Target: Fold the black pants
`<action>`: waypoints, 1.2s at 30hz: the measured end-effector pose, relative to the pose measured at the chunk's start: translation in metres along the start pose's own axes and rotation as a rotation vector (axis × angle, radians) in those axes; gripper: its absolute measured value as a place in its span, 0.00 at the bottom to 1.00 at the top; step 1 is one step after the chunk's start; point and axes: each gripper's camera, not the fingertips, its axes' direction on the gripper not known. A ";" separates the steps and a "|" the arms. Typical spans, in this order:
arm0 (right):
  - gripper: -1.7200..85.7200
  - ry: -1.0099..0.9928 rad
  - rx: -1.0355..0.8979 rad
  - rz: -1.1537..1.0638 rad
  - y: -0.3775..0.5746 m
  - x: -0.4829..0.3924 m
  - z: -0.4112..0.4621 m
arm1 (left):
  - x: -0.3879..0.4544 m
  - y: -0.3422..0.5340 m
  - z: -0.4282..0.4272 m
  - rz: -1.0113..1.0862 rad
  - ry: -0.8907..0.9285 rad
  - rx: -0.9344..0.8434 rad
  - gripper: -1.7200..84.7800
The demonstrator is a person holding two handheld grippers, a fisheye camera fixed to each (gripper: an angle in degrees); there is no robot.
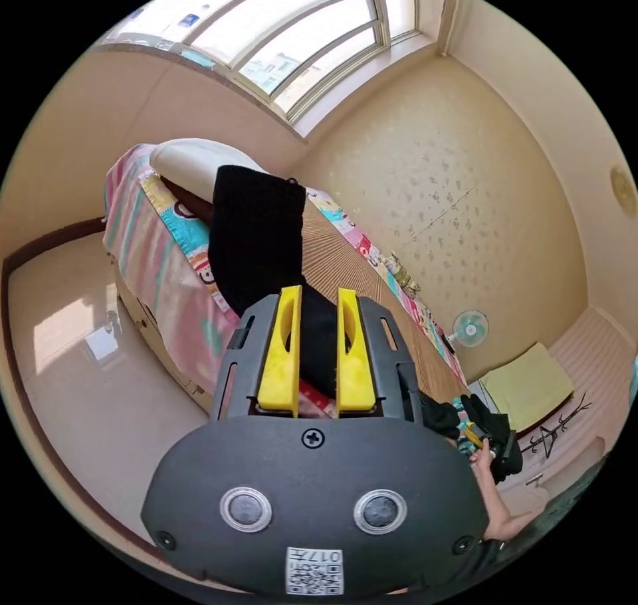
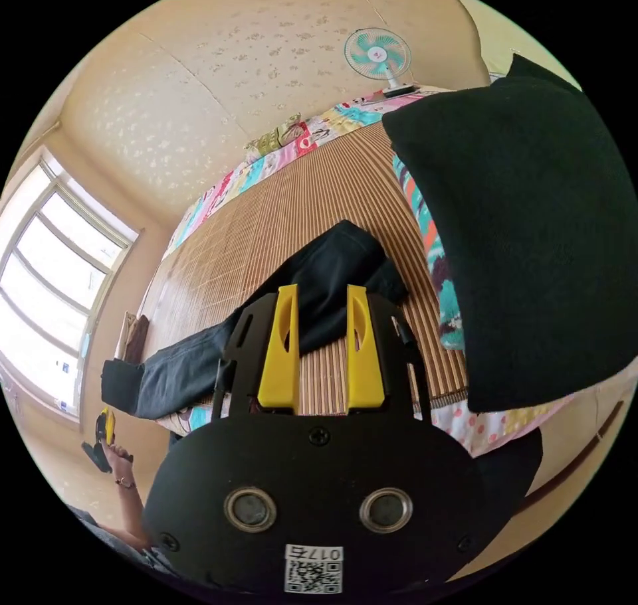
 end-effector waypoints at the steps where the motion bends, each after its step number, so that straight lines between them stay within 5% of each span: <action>1: 0.14 0.042 -0.093 -0.036 -0.018 -0.004 0.027 | 0.006 0.002 0.005 0.025 0.010 -0.020 0.12; 3: 0.10 0.110 -0.278 -0.080 -0.040 -0.012 0.068 | 0.025 0.005 0.026 0.125 0.044 -0.134 0.12; 10: 0.04 0.112 0.031 -0.188 -0.035 -0.058 -0.023 | 0.048 0.016 0.055 0.276 0.173 -0.337 0.12; 15: 0.05 0.361 -0.206 -0.100 -0.015 -0.029 0.065 | 0.069 0.034 0.093 0.448 0.083 -0.452 0.12; 18: 0.07 0.302 -0.104 -0.071 0.006 -0.027 0.055 | 0.071 0.042 0.125 0.492 0.057 -0.573 0.13; 23: 0.10 0.176 0.142 -0.104 0.042 -0.036 0.010 | 0.076 0.042 0.127 0.532 0.110 -0.530 0.14; 30: 0.12 0.106 -0.036 0.013 0.014 -0.005 0.074 | 0.130 0.048 0.204 0.720 0.152 -0.638 0.15; 36: 0.10 0.339 0.154 -0.164 0.023 -0.058 0.047 | 0.163 0.064 0.263 0.879 0.207 -0.692 0.15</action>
